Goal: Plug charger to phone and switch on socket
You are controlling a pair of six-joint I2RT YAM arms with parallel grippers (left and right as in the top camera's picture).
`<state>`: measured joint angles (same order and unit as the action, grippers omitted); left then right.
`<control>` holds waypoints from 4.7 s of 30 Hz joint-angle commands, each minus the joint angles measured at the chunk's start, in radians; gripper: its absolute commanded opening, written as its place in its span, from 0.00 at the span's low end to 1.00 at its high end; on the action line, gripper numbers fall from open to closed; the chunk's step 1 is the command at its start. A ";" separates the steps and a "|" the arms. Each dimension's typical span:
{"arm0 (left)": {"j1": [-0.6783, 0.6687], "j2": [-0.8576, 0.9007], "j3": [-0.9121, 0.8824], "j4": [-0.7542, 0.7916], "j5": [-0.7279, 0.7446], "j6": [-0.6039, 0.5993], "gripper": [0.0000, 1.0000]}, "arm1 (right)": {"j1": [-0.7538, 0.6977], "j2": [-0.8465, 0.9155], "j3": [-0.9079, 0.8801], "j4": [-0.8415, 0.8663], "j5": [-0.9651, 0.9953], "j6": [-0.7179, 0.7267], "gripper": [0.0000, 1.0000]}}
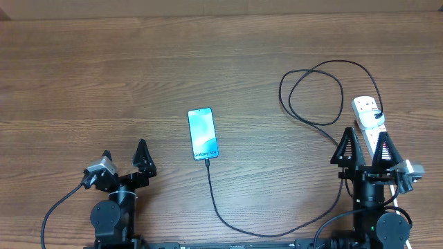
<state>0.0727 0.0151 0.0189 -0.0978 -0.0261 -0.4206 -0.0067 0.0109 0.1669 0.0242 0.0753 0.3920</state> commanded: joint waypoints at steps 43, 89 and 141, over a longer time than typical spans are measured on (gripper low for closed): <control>0.006 -0.010 -0.005 0.005 -0.006 -0.013 1.00 | -0.047 -0.007 -0.159 -0.101 -0.018 0.003 1.00; -0.092 -0.013 -0.010 0.013 0.056 0.190 1.00 | -0.047 -0.007 -0.159 -0.101 -0.018 0.003 1.00; -0.092 -0.013 -0.012 0.019 0.074 0.369 1.00 | -0.047 -0.007 -0.159 -0.101 -0.018 0.003 1.00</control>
<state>-0.0135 0.0151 0.0189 -0.0830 0.0387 -0.0708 -0.0517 0.0109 0.0185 -0.0795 0.0566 0.3923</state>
